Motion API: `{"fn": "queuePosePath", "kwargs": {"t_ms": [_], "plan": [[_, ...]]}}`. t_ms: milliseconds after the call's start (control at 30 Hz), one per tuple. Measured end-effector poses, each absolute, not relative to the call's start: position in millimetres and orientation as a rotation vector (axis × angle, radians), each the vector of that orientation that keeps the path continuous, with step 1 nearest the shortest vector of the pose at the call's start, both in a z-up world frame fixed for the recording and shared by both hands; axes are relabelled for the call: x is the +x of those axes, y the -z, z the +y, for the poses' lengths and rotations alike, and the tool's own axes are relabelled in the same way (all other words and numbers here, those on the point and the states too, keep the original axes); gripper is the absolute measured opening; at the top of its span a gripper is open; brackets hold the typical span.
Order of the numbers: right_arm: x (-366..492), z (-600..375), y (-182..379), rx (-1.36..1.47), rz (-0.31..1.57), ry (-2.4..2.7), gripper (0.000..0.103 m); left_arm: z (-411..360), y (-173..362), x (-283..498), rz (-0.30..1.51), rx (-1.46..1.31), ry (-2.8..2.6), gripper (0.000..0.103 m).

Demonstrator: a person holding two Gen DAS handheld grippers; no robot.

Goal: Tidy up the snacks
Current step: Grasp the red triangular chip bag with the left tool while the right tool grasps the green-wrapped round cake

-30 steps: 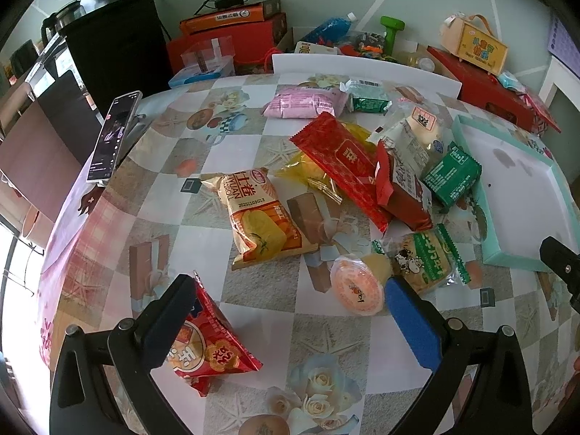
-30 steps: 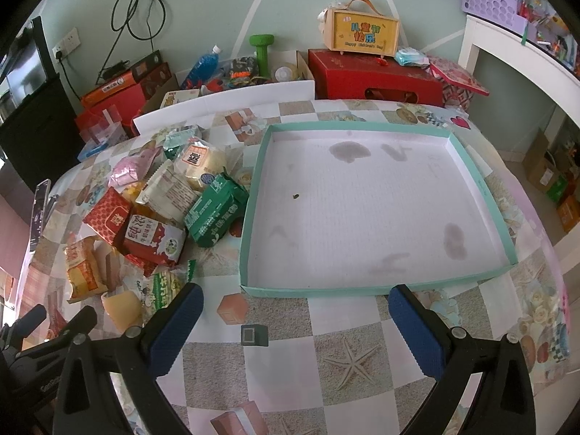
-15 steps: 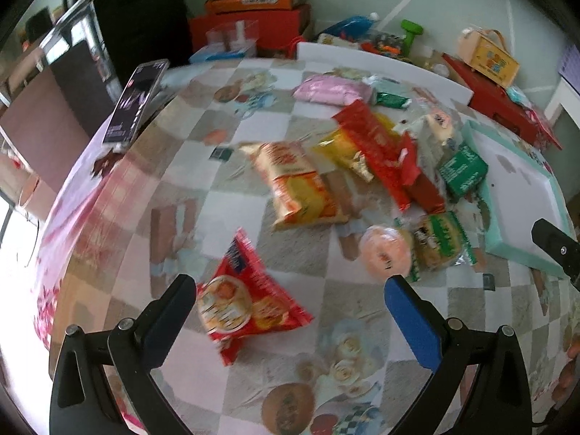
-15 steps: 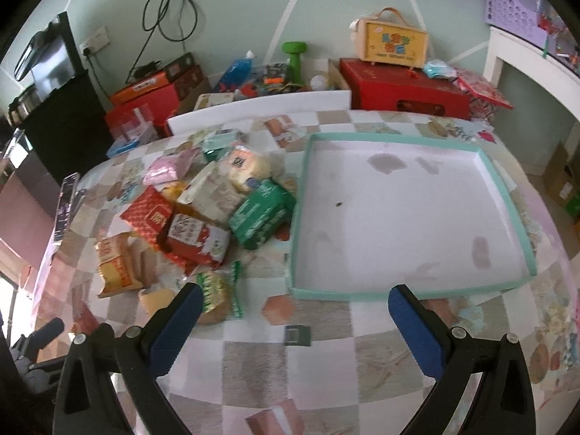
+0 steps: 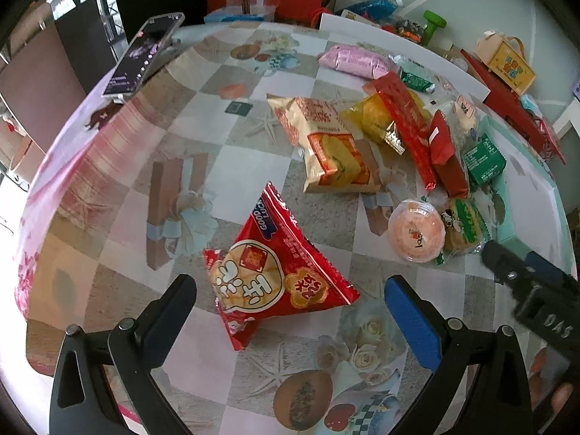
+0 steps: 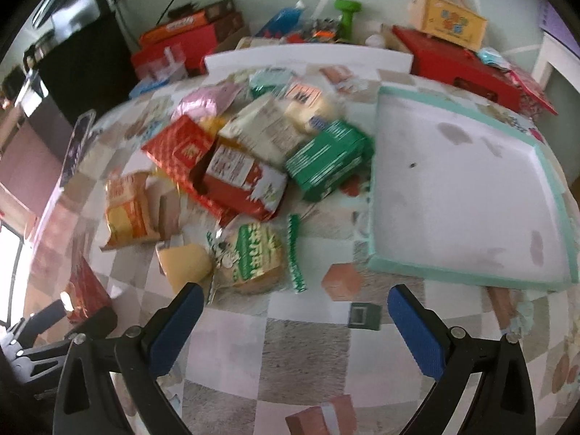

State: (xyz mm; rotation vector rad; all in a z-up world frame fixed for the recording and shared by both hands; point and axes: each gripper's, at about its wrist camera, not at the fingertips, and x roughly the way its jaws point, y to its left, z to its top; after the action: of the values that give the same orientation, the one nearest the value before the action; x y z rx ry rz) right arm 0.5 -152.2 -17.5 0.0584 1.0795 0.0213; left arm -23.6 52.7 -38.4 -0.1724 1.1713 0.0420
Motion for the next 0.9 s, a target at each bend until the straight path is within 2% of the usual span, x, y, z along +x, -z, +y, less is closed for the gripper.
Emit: {"fn": "queuePosePath", "kwargs": {"t_ms": [133,200,267,333,400,567,667,800,900], "plan": [[8.0,-142.9,30.9,0.045,1.118,-0.05,0.096,54.2,46.0,-17.8,1.202,-0.204,-0.026,0.102],[12.3,-138.2,36.0,0.037,1.132,-0.057,0.094,53.8,48.1,-15.6,1.209,-0.208,-0.023,0.097],[16.2,-134.9,38.8,0.026,1.14,-0.06,0.091,53.5,52.2,-11.8,1.224,-0.211,-0.019,0.088],[21.3,-132.1,41.5,0.018,1.148,-0.055,0.09,53.0,56.0,-9.4,1.238,-0.218,-0.013,0.085],[25.0,-131.5,44.2,0.016,1.158,-0.053,0.088,52.1,57.3,-8.4,1.241,-0.219,-0.008,0.078],[33.3,-129.9,50.3,0.005,1.185,-0.057,0.087,49.8,58.4,-6.4,1.233,-0.208,0.0,0.072],[39.7,-128.2,54.9,0.0,1.192,-0.062,0.087,51.2,57.4,-5.8,1.22,-0.206,-0.013,0.053],[42.3,-122.5,56.6,-0.039,1.185,-0.065,0.084,51.4,58.1,-3.1,1.215,-0.202,-0.012,0.053],[43.6,-117.9,57.5,-0.076,1.175,-0.046,0.074,51.7,57.9,-1.0,1.208,-0.201,-0.014,0.052]]}}
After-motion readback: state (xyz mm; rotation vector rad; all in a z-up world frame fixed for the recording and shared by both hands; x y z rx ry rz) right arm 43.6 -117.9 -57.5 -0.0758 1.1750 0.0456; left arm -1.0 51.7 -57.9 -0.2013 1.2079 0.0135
